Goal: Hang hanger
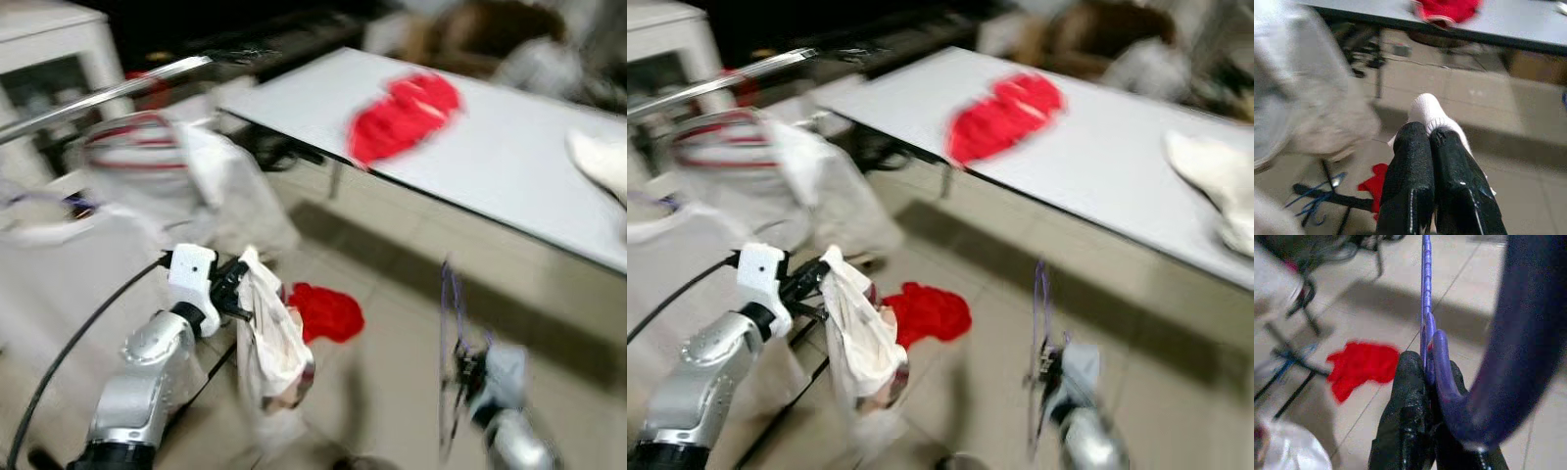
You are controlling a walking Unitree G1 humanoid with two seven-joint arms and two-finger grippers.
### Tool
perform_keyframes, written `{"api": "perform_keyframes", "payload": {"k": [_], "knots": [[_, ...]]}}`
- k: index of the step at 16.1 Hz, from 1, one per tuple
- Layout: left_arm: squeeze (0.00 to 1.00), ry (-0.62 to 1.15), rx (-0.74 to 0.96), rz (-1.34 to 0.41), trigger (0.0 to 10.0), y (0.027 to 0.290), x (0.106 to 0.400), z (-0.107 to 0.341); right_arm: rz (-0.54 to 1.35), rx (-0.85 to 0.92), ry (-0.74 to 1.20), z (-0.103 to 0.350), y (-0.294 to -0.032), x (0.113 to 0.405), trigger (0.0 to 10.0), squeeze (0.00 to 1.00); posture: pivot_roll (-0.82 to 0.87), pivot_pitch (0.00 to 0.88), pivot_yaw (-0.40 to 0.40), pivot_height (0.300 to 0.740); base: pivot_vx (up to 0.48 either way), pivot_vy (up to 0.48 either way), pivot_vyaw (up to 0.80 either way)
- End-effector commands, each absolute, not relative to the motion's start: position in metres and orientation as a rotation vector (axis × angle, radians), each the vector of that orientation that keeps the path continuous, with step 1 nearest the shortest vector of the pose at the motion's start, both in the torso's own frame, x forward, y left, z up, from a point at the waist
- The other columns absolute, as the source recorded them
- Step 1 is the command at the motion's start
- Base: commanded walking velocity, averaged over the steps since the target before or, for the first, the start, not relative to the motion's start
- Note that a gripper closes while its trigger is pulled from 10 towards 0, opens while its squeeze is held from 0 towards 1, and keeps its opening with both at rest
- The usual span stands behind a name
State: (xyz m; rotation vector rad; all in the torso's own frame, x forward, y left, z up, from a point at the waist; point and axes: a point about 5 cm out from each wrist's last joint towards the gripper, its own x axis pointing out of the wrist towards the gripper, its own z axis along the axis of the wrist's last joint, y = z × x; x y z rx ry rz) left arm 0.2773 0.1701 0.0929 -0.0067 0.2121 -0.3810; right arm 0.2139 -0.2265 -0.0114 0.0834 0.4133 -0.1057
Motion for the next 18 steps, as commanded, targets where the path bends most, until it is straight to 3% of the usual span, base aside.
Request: {"api": "perform_keyframes", "payload": {"k": [1,9,12,18], "knots": [[0.0,0.181,0.006,-0.391,10.0,0.167,0.283,0.1,-0.131,0.096,0.375,-0.002,-0.232,0.22,10.0,0.0,-0.18,0.0,0.01,0.74,0.0,0.334,-0.8],[0.0,0.171,0.02,-0.384,10.0,0.169,0.292,0.103,-0.126,0.104,0.374,0.004,-0.233,0.223,10.0,0.0,-0.19,0.0,0.013,0.74,0.0,0.401,-0.8],[0.0,0.163,-0.024,-0.303,10.0,0.176,0.29,0.105,-0.111,0.126,0.388,0.001,-0.231,0.226,10.0,0.0,-0.16,0.0,0.006,0.74,0.0,0.0,-0.67],[0.0,0.104,-0.089,-0.235,10.0,0.186,0.301,0.117,-0.094,0.091,0.336,0.009,-0.229,0.236,10.0,0.0,-0.19,0.0,0.026,0.74,0.153,0.0,0.0]]}}
